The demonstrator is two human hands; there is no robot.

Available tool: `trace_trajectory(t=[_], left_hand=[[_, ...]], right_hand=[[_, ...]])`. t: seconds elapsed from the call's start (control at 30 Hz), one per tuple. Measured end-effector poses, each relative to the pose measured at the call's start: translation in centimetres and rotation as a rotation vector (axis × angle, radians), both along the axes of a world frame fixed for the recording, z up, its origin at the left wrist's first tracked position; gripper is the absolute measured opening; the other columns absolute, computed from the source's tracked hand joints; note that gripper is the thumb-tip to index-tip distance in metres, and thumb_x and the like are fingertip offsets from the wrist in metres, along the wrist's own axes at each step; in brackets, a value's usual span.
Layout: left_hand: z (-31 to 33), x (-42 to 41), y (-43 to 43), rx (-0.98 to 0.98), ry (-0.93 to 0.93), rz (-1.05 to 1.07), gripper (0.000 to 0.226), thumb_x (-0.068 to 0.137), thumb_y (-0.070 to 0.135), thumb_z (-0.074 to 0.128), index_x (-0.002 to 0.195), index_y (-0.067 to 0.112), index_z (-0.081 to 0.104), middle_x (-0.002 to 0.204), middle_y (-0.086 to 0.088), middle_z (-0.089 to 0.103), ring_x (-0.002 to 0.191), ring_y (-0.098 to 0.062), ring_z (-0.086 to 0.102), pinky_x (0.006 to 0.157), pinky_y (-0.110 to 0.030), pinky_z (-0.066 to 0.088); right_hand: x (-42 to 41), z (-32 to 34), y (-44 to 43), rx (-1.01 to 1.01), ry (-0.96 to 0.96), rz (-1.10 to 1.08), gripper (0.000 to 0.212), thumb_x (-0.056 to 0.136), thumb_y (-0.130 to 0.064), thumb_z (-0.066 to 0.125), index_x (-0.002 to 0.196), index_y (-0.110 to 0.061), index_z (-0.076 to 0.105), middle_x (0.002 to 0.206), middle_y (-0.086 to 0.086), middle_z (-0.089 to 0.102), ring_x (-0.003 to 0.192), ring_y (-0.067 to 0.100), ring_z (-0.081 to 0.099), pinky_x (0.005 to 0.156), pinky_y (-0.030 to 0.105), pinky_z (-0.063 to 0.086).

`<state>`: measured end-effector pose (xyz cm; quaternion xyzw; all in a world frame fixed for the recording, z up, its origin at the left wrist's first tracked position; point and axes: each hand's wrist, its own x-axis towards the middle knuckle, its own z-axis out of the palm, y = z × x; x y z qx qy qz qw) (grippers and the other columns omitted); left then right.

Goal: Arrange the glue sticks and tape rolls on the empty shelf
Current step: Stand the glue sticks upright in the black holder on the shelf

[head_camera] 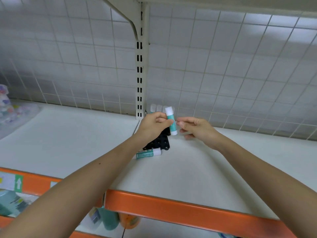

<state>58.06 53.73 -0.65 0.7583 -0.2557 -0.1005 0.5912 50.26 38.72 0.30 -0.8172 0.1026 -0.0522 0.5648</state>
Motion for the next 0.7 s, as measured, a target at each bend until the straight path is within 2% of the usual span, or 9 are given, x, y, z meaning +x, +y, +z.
trace_trajectory(t=[0.1, 0.17, 0.23, 0.37, 0.43, 0.5, 0.6, 0.7], left_hand=[[0.0, 0.8, -0.3, 0.042, -0.082, 0.032, 0.011, 0.08, 0.022, 0.07, 0.082, 0.02, 0.06, 0.067, 0.01, 0.058, 0.057, 0.006, 0.052, 0.065, -0.009, 0.041], [-0.1, 1.1, -0.5, 0.08, -0.14, 0.047, 0.013, 0.078, 0.021, 0.072, 0.08, 0.02, 0.059, 0.064, 0.011, 0.056, 0.049, 0.01, 0.049, 0.06, -0.003, 0.039], [-0.2, 1.3, -0.7, 0.1, -0.187, 0.052, 0.015, 0.076, 0.021, 0.073, 0.076, 0.02, 0.058, 0.063, 0.011, 0.055, 0.048, 0.011, 0.048, 0.056, -0.001, 0.037], [-0.5, 1.8, -0.7, 0.136, -0.253, 0.058, 0.019, 0.073, 0.024, 0.076, 0.076, 0.022, 0.057, 0.066, 0.012, 0.053, 0.052, 0.003, 0.048, 0.06, -0.009, 0.04], [-0.5, 2.0, -0.4, 0.148, -0.274, 0.057, 0.02, 0.074, 0.026, 0.074, 0.083, 0.02, 0.058, 0.07, 0.012, 0.053, 0.057, -0.001, 0.047, 0.064, -0.015, 0.041], [-0.4, 2.3, 0.0, 0.182, -0.304, 0.04, 0.021, 0.079, 0.029, 0.069, 0.094, 0.018, 0.06, 0.081, 0.011, 0.055, 0.065, -0.003, 0.047, 0.066, -0.017, 0.04], [-1.0, 3.2, 1.1, 0.369, -0.423, 0.014, 0.03, 0.087, 0.032, 0.059, 0.111, 0.014, 0.06, 0.106, 0.004, 0.061, 0.087, -0.007, 0.051, 0.076, -0.02, 0.04], [-2.1, 4.0, 2.4, 0.581, -0.487, -0.064, 0.034, 0.092, 0.035, 0.05, 0.118, 0.016, 0.059, 0.121, -0.002, 0.06, 0.107, -0.016, 0.054, 0.092, -0.029, 0.043]], right_hand=[[0.9, 1.6, 0.1, -0.029, -0.133, -0.104, 0.015, 0.089, -0.025, 0.056, 0.103, -0.022, 0.06, 0.095, -0.002, 0.062, 0.077, 0.007, 0.06, 0.069, 0.018, 0.051], [1.6, 2.5, 0.4, -0.075, -0.178, -0.127, 0.022, 0.087, -0.024, 0.06, 0.108, -0.017, 0.061, 0.088, -0.004, 0.061, 0.075, 0.008, 0.06, 0.069, 0.019, 0.051], [2.2, 3.1, 0.8, -0.126, -0.189, -0.132, 0.027, 0.083, -0.025, 0.064, 0.108, -0.016, 0.062, 0.09, -0.004, 0.062, 0.079, 0.009, 0.06, 0.072, 0.02, 0.052], [3.4, 3.4, 1.2, -0.264, -0.188, -0.147, 0.02, 0.08, -0.022, 0.067, 0.1, -0.019, 0.066, 0.095, -0.002, 0.066, 0.09, 0.013, 0.062, 0.088, 0.03, 0.052], [3.9, 3.4, 1.2, -0.275, -0.185, -0.147, 0.018, 0.08, -0.018, 0.066, 0.098, -0.017, 0.067, 0.095, 0.0, 0.067, 0.092, 0.015, 0.063, 0.092, 0.031, 0.05], [4.2, 3.5, 1.2, -0.269, -0.188, -0.143, 0.02, 0.081, -0.015, 0.064, 0.1, -0.017, 0.067, 0.098, 0.0, 0.068, 0.093, 0.015, 0.064, 0.091, 0.025, 0.049], [5.1, 3.7, 1.2, -0.337, -0.217, -0.149, 0.021, 0.082, -0.012, 0.063, 0.103, -0.016, 0.067, 0.096, -0.005, 0.065, 0.087, 0.007, 0.059, 0.073, 0.0, 0.041], [6.1, 3.7, 1.8, -0.426, -0.245, -0.156, 0.02, 0.085, -0.012, 0.06, 0.103, -0.014, 0.067, 0.095, -0.007, 0.063, 0.086, 0.003, 0.055, 0.064, -0.008, 0.034]])
